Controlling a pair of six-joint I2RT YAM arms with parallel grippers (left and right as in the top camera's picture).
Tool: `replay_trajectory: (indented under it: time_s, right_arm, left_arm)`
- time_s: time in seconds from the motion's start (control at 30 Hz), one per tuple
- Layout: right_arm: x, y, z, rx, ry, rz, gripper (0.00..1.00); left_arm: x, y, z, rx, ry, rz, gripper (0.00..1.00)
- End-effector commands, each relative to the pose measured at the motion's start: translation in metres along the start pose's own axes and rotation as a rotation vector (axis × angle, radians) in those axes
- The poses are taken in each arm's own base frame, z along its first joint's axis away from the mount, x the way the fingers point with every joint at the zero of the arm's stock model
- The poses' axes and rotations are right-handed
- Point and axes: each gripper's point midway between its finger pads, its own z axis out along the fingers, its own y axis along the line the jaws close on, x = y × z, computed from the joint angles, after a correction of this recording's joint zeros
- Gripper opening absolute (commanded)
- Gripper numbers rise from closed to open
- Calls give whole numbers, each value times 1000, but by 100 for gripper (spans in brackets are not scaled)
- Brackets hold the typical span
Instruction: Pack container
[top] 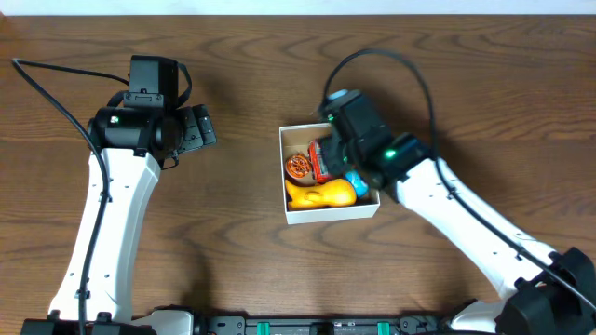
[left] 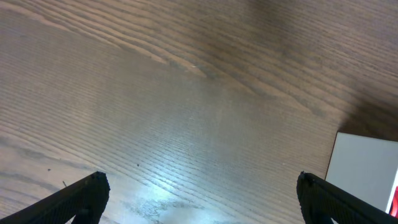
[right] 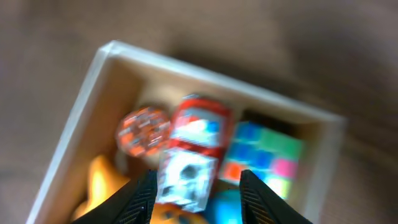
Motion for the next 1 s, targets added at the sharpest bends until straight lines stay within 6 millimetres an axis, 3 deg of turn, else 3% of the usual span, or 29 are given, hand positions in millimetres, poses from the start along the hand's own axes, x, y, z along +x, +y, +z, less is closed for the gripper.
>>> replay_trajectory:
  time_s: [0.0, 0.07, 0.17, 0.27, 0.4, 0.53, 0.63, 0.73, 0.97]
  right_arm:
    - [-25, -55, -11, 181, -97, 170, 48]
    - [-34, -76, -12, 213, -129, 214, 52]
    - [-49, -117, -16, 260, -190, 299, 89]
    - [-47, -159, -24, 327, -192, 337, 92]
    - [-20, -212, -52, 412, -158, 564, 96]
    - [2, -243, -90, 422, -156, 680, 98]
    - [17, -250, -117, 447, -169, 669, 97]
    - [34, -242, -132, 449, -173, 658, 98]
    - [101, -204, -138, 393, -186, 666, 99]
  left_arm:
    - [-3, 1, -6, 0, -18, 14, 98]
    - [-5, 0, -6, 2, -25, 16, 98]
    - [-15, -3, -6, 13, -65, 112, 98]
    - [-23, -6, -7, 16, -101, 254, 98]
    - [-20, -5, -7, 12, -88, 294, 98]
    - [-8, -8, -13, 19, -67, 285, 98]
    - [3, -15, -23, 39, -81, 313, 98]
    - [13, -17, -36, 60, -111, 308, 98]
    - [40, 0, -71, 102, -217, 230, 98]
